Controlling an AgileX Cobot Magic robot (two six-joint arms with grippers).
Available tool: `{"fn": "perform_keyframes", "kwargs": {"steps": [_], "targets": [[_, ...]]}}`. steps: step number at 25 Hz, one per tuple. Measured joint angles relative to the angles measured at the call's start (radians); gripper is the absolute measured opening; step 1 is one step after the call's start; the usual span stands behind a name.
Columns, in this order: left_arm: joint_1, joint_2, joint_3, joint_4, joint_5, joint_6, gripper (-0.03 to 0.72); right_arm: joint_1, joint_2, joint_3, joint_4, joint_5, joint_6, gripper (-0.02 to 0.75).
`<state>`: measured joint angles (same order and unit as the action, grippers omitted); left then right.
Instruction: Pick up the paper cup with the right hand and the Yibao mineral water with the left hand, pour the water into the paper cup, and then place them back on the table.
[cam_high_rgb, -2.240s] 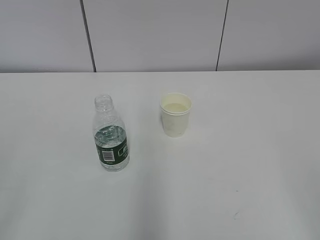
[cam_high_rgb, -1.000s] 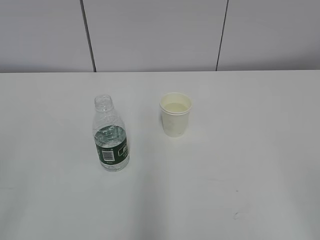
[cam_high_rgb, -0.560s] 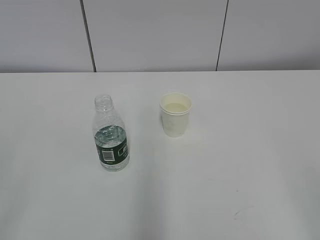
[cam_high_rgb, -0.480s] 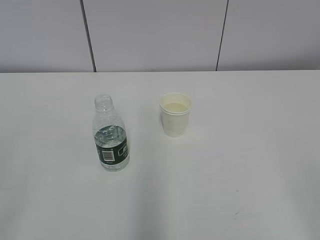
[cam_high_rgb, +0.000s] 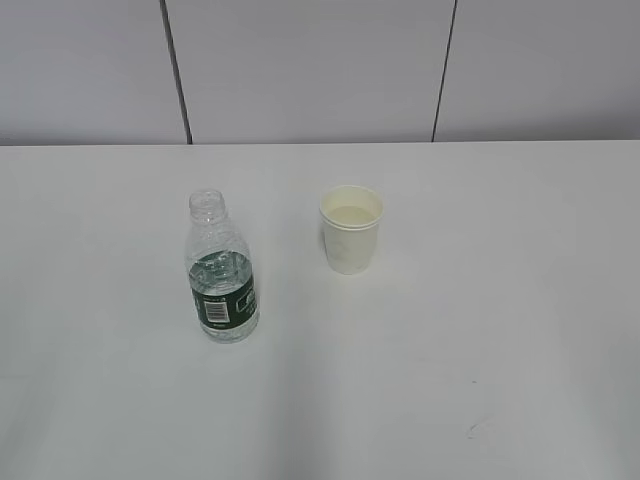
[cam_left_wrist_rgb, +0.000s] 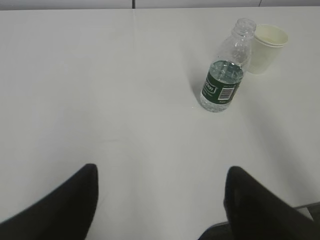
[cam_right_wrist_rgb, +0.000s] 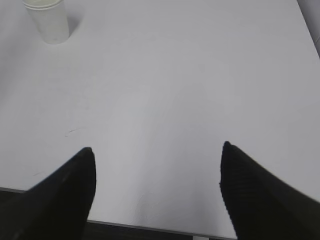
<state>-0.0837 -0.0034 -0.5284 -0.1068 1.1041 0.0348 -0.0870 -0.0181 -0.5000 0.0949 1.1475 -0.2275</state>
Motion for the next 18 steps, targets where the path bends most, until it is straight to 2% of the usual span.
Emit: {"fn": "perform_keyframes", "kwargs": {"steps": [18], "targets": [[0.000,0.000,0.000,0.000,0.000,0.000,0.489,0.000,0.000,0.000,0.000,0.000,0.000,0.573]]}}
